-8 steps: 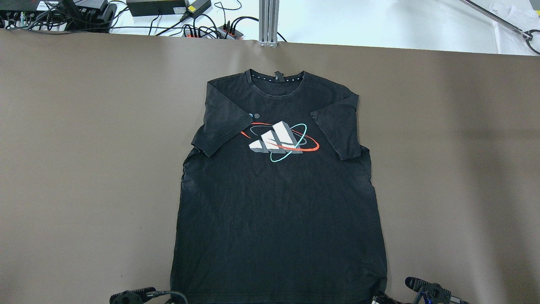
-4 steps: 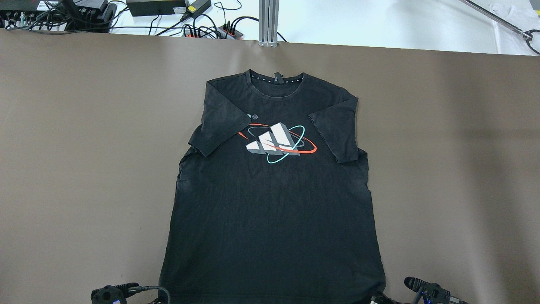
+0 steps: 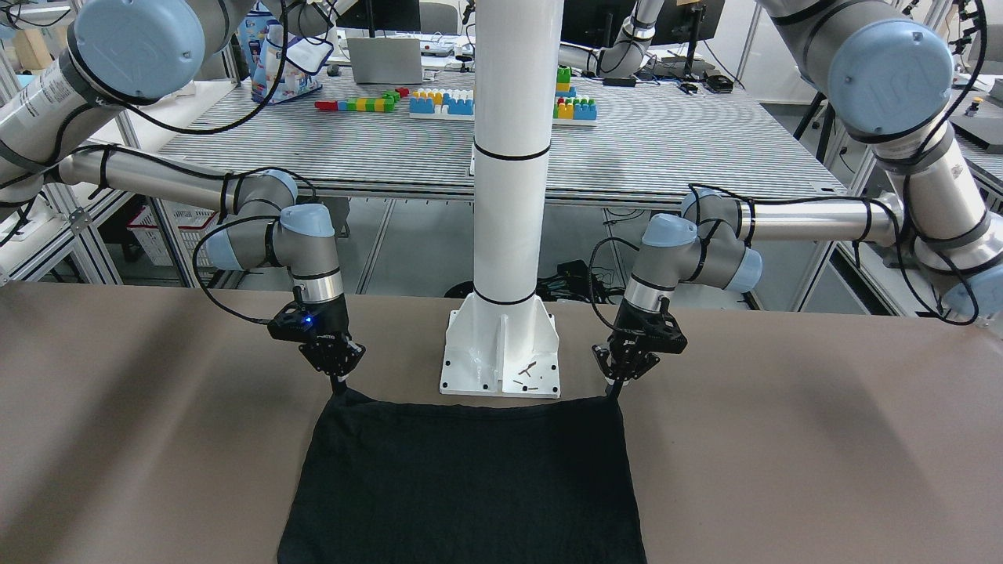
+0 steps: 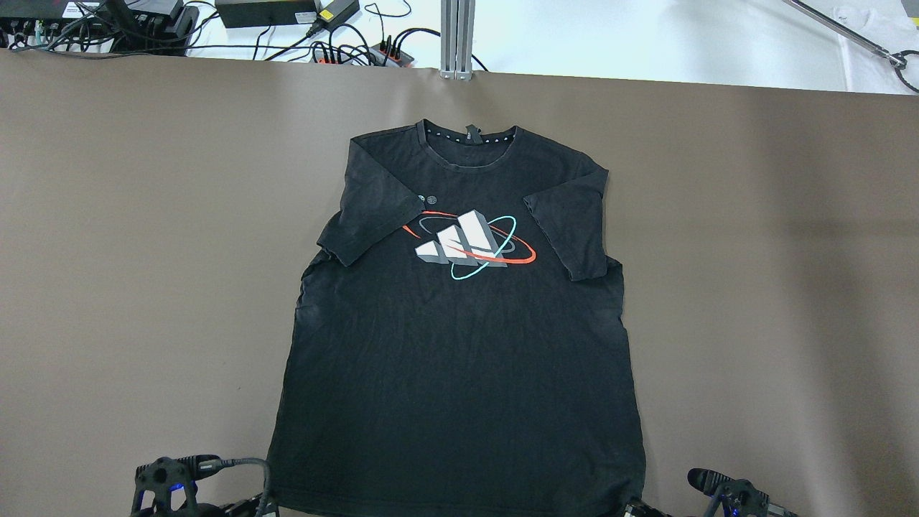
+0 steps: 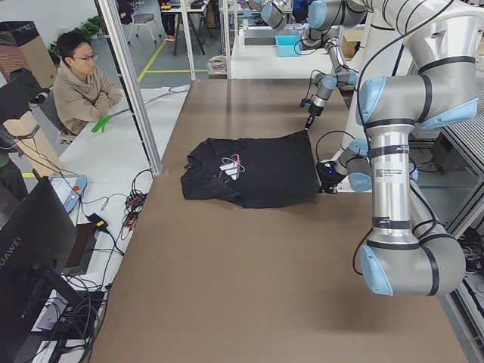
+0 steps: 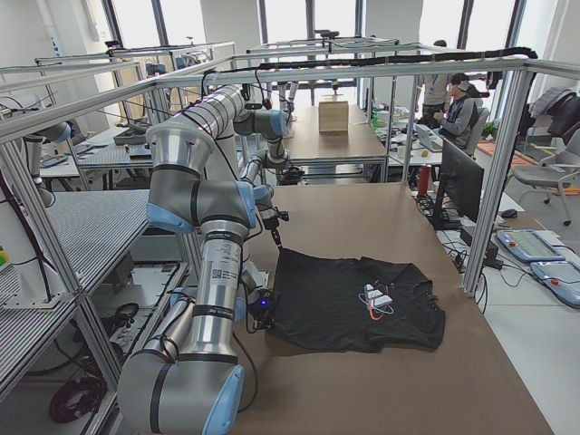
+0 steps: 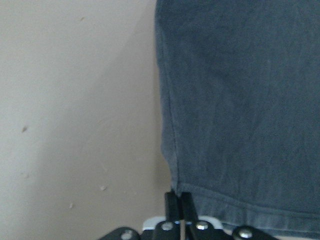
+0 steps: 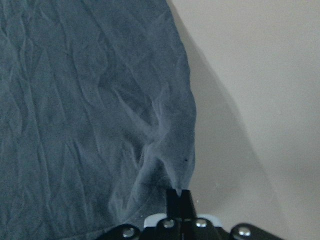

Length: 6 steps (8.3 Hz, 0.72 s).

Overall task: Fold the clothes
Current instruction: 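Lift the hem with both grippers and fold it toward the collar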

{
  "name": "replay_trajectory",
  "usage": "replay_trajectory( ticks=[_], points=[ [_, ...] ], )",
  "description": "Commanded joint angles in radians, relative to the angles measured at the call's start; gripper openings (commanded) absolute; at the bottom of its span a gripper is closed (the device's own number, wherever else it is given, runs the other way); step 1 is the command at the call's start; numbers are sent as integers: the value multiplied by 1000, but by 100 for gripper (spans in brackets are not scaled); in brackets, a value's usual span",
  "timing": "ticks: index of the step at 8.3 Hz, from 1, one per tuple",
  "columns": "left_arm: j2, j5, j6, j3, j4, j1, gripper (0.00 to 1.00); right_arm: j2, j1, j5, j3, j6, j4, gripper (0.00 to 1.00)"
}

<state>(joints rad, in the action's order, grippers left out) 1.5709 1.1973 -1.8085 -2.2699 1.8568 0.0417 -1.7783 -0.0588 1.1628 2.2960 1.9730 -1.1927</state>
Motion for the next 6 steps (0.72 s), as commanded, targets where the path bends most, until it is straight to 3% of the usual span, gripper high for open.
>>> replay_trajectory(
  ticks=[1,3,6],
  points=[
    [124,184,133,22,-2,-216,0,52,92,125,43,-50,-7,0],
    [219,360,254,119,-2,-414,0,147,329,326,10,-263,-106,0],
    [396,549,412,293,-19,-665,0,480,688,552,-165,-590,-392,0]
  ],
)
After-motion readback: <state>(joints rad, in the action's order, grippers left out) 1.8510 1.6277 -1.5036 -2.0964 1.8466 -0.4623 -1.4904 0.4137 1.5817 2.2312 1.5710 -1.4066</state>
